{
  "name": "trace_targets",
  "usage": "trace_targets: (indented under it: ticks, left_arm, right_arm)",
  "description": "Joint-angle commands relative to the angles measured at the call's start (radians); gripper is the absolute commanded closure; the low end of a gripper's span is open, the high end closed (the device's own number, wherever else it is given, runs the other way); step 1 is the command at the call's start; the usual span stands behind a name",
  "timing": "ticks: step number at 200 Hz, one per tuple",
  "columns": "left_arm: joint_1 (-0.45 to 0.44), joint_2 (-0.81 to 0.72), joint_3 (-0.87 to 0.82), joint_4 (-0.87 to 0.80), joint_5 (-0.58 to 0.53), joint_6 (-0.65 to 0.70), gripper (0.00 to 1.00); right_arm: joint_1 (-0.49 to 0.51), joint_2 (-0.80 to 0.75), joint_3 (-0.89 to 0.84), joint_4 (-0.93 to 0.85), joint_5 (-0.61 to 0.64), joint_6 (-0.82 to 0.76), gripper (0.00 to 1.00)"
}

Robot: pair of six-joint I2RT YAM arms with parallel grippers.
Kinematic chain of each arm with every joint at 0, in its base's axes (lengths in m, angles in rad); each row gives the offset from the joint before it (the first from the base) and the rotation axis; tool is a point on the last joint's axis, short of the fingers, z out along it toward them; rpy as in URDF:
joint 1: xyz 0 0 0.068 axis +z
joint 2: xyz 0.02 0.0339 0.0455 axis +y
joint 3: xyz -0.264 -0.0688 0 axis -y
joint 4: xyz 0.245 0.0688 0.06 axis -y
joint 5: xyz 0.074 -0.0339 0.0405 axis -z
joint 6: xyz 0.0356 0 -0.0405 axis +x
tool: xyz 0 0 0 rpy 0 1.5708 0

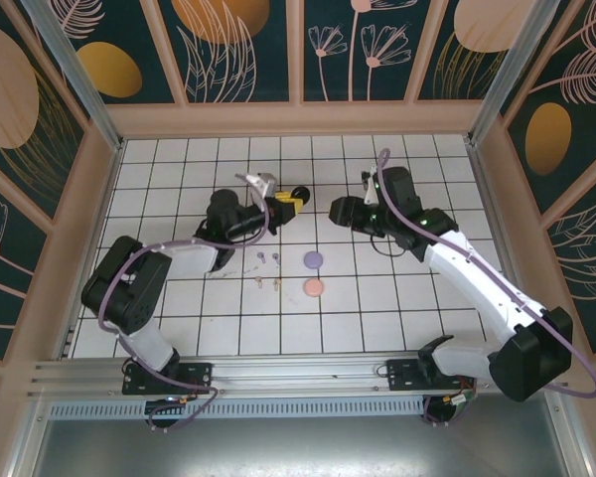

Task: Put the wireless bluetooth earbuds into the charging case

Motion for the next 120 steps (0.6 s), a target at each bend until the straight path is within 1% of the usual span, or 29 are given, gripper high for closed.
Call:
trace_targets:
  ticks: [1, 20, 42, 81, 120]
  left_arm:
    - [0.003, 0.095, 0.132, -0.337, -0.092, -0.142, 1.00]
    - [0.003, 0.174, 0.226, -0.451, -0.085, -0.184, 1.00]
    - [0.003, 0.236, 0.296, -0.514, -0.091, -0.225, 1.00]
    - [0.004, 0.343, 0.460, -0.705, -0.173, -0.272, 0.98]
    - [0.005, 0.425, 0.569, -0.777, -0.203, -0.286, 0.94]
  right_arm:
    - [0.002, -0.032, -0.081, 0.089, 0.048, 0.048, 0.42]
    - [0.006, -0.041, -0.120, 0.107, 0.056, 0.049, 0.41]
    - [0.010, -0.053, -0.143, 0.107, 0.064, 0.042, 0.40]
    - [0.010, -0.082, -0.159, 0.100, 0.068, 0.032, 0.40]
    - [0.012, -0.104, -0.165, 0.090, 0.064, 0.022, 0.39]
